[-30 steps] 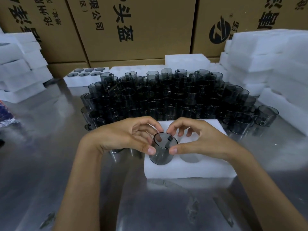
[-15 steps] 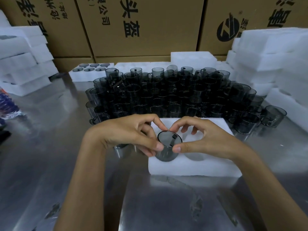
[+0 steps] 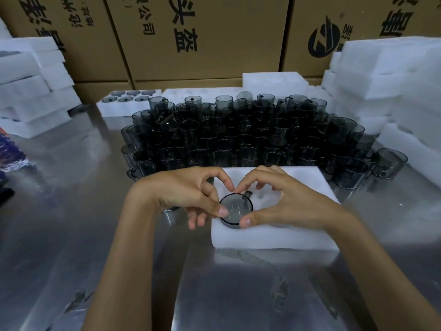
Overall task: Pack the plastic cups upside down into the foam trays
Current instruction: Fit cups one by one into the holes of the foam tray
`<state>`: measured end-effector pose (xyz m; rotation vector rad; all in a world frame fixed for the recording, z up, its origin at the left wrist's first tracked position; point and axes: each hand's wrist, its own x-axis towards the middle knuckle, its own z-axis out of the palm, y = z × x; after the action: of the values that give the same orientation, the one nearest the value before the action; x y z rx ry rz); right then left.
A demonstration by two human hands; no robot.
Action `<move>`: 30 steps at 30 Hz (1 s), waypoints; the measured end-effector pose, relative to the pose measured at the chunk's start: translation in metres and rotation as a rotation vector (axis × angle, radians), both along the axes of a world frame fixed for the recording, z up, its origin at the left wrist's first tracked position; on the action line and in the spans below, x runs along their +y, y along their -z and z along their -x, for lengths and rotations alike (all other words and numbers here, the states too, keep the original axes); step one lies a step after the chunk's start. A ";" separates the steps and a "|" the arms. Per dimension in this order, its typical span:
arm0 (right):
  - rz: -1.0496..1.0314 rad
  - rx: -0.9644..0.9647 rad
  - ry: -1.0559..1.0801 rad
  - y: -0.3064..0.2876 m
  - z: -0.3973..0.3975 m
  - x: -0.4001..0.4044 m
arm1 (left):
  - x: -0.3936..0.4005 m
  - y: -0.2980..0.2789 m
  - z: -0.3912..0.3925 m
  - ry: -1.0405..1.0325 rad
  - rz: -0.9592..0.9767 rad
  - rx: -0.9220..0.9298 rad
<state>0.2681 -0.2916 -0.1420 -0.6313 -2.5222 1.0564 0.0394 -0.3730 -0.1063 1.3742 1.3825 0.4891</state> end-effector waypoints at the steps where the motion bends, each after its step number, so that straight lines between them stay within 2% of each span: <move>1: 0.017 0.005 0.000 -0.001 -0.001 0.001 | 0.001 0.000 0.000 0.000 -0.001 -0.005; 4: 0.063 0.058 0.017 -0.002 -0.003 0.005 | 0.002 0.002 0.000 -0.033 -0.017 0.010; 7: 0.053 0.096 0.125 0.001 -0.001 0.008 | 0.003 0.004 -0.002 -0.078 -0.009 0.030; 10: 0.007 0.064 0.150 0.005 0.001 0.008 | 0.003 0.004 -0.001 -0.127 0.010 0.076; 14: 0.068 0.047 0.112 0.002 -0.001 0.005 | 0.004 0.003 -0.002 -0.149 0.021 0.103; 20: 0.035 -0.044 0.092 0.002 0.003 0.005 | 0.011 0.005 -0.012 -0.185 0.071 0.131; 23: 0.040 -0.046 0.095 0.002 0.003 0.005 | 0.008 0.003 -0.010 -0.155 0.054 0.162; 25: 0.048 -0.023 0.093 0.003 0.001 0.005 | 0.008 0.004 -0.006 -0.225 -0.089 0.169; 28: 0.073 0.027 0.109 0.006 0.001 0.005 | 0.010 0.005 0.018 -0.682 -0.490 0.227; 30: 0.089 0.062 0.134 0.007 0.003 0.005 | 0.005 0.006 0.040 -0.839 -0.591 0.381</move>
<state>0.2651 -0.2861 -0.1487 -0.7683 -2.3545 1.1271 -0.0009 -0.3682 -0.1120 1.3212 2.2515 1.3165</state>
